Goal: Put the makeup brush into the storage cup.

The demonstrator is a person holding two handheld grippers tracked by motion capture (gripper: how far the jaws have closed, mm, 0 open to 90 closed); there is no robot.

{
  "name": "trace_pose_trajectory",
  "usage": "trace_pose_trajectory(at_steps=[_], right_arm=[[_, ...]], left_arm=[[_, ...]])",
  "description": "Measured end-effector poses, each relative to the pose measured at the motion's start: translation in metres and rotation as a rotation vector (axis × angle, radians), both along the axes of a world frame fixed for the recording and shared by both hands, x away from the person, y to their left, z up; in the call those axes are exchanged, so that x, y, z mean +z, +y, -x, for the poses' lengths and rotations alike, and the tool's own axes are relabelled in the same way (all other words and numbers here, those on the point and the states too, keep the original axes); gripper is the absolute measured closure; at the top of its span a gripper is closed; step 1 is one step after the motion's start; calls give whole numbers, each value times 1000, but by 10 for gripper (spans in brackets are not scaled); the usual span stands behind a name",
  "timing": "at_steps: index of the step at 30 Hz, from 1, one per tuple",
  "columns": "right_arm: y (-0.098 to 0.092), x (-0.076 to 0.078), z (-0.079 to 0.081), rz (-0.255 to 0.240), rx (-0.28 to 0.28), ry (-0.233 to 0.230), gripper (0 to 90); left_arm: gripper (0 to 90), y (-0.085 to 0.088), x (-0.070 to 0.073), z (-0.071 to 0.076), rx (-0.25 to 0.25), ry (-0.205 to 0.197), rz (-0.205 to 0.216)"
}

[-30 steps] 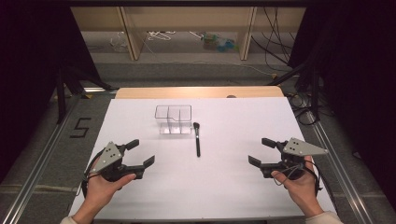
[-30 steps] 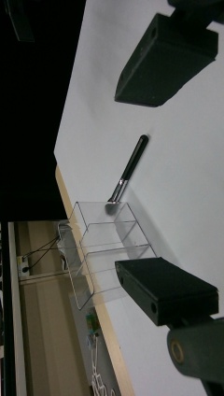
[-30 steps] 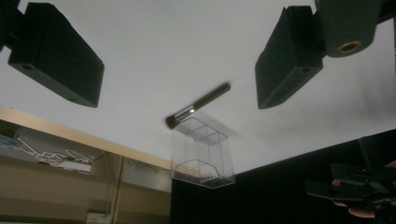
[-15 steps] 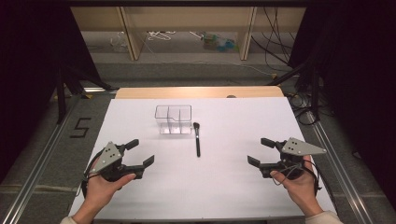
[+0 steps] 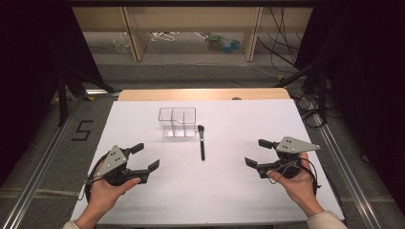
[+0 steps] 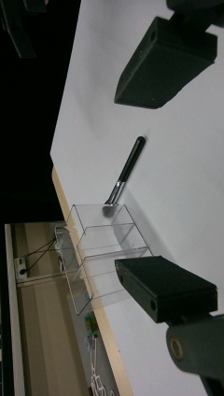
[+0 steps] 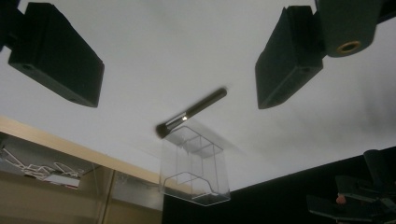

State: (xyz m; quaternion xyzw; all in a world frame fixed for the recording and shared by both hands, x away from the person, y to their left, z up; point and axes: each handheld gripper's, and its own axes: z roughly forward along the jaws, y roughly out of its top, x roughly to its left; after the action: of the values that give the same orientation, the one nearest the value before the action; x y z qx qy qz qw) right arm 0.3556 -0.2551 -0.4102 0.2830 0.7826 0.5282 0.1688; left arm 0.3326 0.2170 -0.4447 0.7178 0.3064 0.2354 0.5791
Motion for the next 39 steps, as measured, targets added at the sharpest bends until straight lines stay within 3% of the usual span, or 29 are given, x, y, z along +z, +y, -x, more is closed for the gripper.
trace_pose_trajectory(at_steps=[5, 9, 20, 22, 24, 39], right_arm=[[11, 0, -6, 37, 3, 17, 165], [21, -1, -13, 29, 14, 21, 165], [55, -2, -32, 62, 39, 55, 167], [63, -1, -36, 71, 47, 77, 167], [66, 0, -39, 72, 49, 65, 167], [97, -3, -61, 94, 53, 110, 167]], left_arm=[[173, -2, -1, 0, -8, 4, -2], [173, -4, -2, -1, -15, 8, -2], [177, -6, -3, -1, -20, 15, -7], [177, -5, -3, -1, -23, 9, -25], [177, -6, -3, -1, -23, 9, -25], [180, -7, -4, -1, -21, 22, -14]])
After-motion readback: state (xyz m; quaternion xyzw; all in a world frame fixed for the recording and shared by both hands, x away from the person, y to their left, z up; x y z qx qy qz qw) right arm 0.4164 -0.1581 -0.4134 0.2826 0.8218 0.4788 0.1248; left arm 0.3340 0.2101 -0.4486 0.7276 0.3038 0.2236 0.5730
